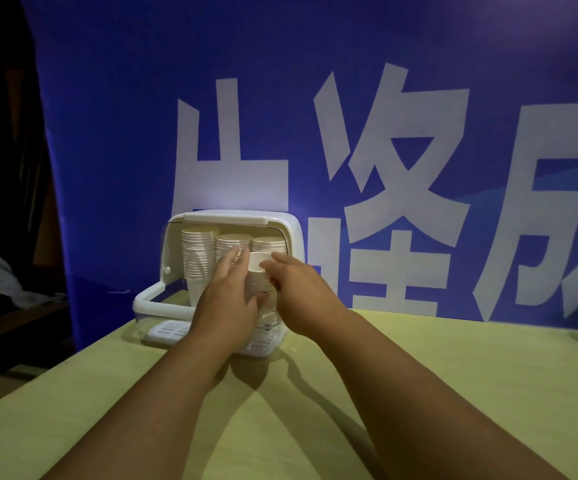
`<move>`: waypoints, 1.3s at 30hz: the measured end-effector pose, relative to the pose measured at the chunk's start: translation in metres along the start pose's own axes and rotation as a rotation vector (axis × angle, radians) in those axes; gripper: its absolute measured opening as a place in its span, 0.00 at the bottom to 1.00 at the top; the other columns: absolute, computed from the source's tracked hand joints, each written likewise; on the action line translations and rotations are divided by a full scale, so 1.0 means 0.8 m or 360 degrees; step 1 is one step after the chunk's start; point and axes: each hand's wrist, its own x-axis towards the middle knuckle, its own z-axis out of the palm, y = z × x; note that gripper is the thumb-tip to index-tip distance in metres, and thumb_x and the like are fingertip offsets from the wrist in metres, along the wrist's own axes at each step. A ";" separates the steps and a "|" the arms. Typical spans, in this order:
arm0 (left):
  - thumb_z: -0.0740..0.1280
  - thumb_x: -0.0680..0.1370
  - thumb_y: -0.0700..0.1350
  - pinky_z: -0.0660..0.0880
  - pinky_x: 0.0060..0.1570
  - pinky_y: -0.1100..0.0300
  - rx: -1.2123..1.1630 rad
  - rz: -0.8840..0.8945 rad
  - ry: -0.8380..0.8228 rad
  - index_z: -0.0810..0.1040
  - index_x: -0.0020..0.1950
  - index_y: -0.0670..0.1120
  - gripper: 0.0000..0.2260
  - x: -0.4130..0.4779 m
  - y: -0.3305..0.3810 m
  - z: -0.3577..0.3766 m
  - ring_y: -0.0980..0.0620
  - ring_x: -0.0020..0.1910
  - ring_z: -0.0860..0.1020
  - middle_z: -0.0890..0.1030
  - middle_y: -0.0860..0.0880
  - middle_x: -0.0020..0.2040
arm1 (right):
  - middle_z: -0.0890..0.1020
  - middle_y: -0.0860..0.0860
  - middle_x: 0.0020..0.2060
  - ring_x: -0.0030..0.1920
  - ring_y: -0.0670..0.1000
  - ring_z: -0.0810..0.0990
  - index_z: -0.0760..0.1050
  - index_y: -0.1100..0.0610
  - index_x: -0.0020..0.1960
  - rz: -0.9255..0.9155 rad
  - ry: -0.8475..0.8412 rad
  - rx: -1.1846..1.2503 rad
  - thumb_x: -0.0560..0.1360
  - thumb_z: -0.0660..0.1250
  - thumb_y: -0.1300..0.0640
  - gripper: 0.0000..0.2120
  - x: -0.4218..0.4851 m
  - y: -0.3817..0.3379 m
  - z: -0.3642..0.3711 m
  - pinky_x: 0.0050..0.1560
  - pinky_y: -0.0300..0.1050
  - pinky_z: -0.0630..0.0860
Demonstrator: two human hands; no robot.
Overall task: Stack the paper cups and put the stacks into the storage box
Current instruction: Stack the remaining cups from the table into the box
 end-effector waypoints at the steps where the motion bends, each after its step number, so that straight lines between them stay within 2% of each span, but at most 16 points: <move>1: 0.71 0.81 0.47 0.68 0.71 0.47 0.0010 -0.0017 -0.0014 0.52 0.84 0.56 0.37 0.000 -0.001 0.001 0.47 0.80 0.59 0.56 0.55 0.83 | 0.65 0.51 0.75 0.71 0.57 0.69 0.67 0.50 0.74 0.0003 -0.0013 -0.0006 0.75 0.69 0.68 0.31 -0.001 0.002 0.004 0.67 0.50 0.69; 5: 0.66 0.83 0.47 0.68 0.71 0.46 0.0036 -0.0056 -0.0089 0.46 0.84 0.56 0.36 0.001 0.001 0.002 0.47 0.80 0.59 0.53 0.55 0.84 | 0.61 0.50 0.78 0.74 0.56 0.64 0.60 0.49 0.77 0.0030 0.0001 0.0027 0.76 0.68 0.67 0.35 0.000 0.009 0.015 0.70 0.51 0.66; 9: 0.63 0.84 0.49 0.69 0.71 0.44 -0.0006 -0.0109 -0.0058 0.46 0.84 0.57 0.34 -0.002 0.003 0.000 0.46 0.80 0.60 0.54 0.54 0.83 | 0.64 0.47 0.76 0.73 0.53 0.66 0.60 0.47 0.77 0.0119 0.0194 0.0162 0.79 0.67 0.58 0.30 -0.001 0.011 0.019 0.69 0.50 0.66; 11: 0.63 0.84 0.48 0.71 0.69 0.43 0.0003 -0.0110 0.0020 0.52 0.83 0.55 0.30 -0.005 0.004 -0.003 0.46 0.79 0.62 0.58 0.53 0.82 | 0.73 0.46 0.70 0.66 0.51 0.74 0.67 0.45 0.73 0.0217 0.0367 0.0272 0.79 0.67 0.53 0.24 -0.003 0.014 0.016 0.61 0.46 0.71; 13: 0.65 0.82 0.48 0.76 0.64 0.44 0.0038 -0.0079 0.0167 0.63 0.79 0.54 0.25 -0.007 0.008 -0.008 0.46 0.73 0.67 0.65 0.51 0.77 | 0.81 0.46 0.58 0.52 0.47 0.80 0.75 0.45 0.65 0.0290 0.0429 0.0259 0.78 0.67 0.51 0.15 -0.005 0.020 0.008 0.51 0.40 0.73; 15: 0.68 0.79 0.47 0.79 0.53 0.49 0.0079 0.0041 0.0369 0.73 0.67 0.52 0.17 -0.008 0.016 -0.013 0.47 0.63 0.72 0.72 0.50 0.66 | 0.82 0.44 0.45 0.40 0.45 0.80 0.79 0.46 0.54 0.0344 0.0415 0.0207 0.78 0.67 0.50 0.06 -0.012 0.029 0.001 0.46 0.40 0.78; 17: 0.69 0.77 0.46 0.77 0.44 0.54 0.0125 0.0218 0.0467 0.76 0.54 0.51 0.07 -0.012 0.028 -0.015 0.50 0.51 0.75 0.75 0.51 0.53 | 0.80 0.42 0.40 0.35 0.45 0.78 0.76 0.45 0.47 0.0408 0.0418 0.0217 0.78 0.68 0.49 0.01 -0.024 0.041 -0.006 0.42 0.40 0.80; 19: 0.68 0.77 0.47 0.72 0.36 0.60 0.0127 0.0298 0.0359 0.74 0.45 0.54 0.05 -0.019 0.043 -0.011 0.55 0.41 0.74 0.76 0.55 0.43 | 0.79 0.41 0.38 0.35 0.45 0.79 0.76 0.46 0.46 0.0467 0.0403 0.0203 0.77 0.68 0.48 0.03 -0.039 0.055 -0.014 0.42 0.40 0.80; 22: 0.67 0.78 0.50 0.72 0.33 0.61 0.0119 0.0255 0.0088 0.73 0.41 0.55 0.06 -0.034 0.067 0.007 0.57 0.35 0.73 0.76 0.58 0.36 | 0.79 0.43 0.35 0.35 0.45 0.79 0.78 0.48 0.45 0.0536 0.0349 0.0104 0.78 0.67 0.50 0.04 -0.069 0.080 -0.031 0.40 0.40 0.81; 27: 0.66 0.78 0.52 0.72 0.36 0.62 0.0200 0.0249 -0.0315 0.75 0.43 0.54 0.05 -0.050 0.111 0.047 0.56 0.39 0.75 0.78 0.58 0.40 | 0.79 0.41 0.35 0.35 0.44 0.79 0.77 0.46 0.44 0.0679 0.0289 -0.0046 0.77 0.68 0.50 0.03 -0.130 0.130 -0.066 0.36 0.33 0.76; 30: 0.66 0.77 0.51 0.73 0.36 0.61 0.0215 0.0261 -0.0454 0.76 0.42 0.54 0.05 -0.056 0.147 0.067 0.56 0.38 0.76 0.79 0.57 0.39 | 0.79 0.41 0.35 0.35 0.44 0.79 0.77 0.46 0.44 0.0726 0.0270 -0.0134 0.78 0.67 0.51 0.04 -0.159 0.160 -0.091 0.37 0.33 0.76; 34: 0.67 0.77 0.50 0.69 0.32 0.61 0.0147 0.0224 -0.0547 0.76 0.41 0.54 0.05 -0.069 0.199 0.098 0.56 0.37 0.77 0.79 0.56 0.39 | 0.78 0.42 0.34 0.34 0.44 0.78 0.76 0.46 0.42 0.0810 0.0271 -0.0244 0.78 0.67 0.50 0.05 -0.195 0.201 -0.128 0.36 0.33 0.75; 39: 0.68 0.78 0.51 0.74 0.35 0.62 0.0050 0.0226 -0.0606 0.76 0.41 0.55 0.06 -0.085 0.260 0.158 0.56 0.38 0.78 0.79 0.56 0.39 | 0.78 0.40 0.37 0.37 0.44 0.78 0.76 0.45 0.45 0.0929 0.0246 -0.0342 0.77 0.67 0.47 0.04 -0.250 0.264 -0.173 0.40 0.34 0.77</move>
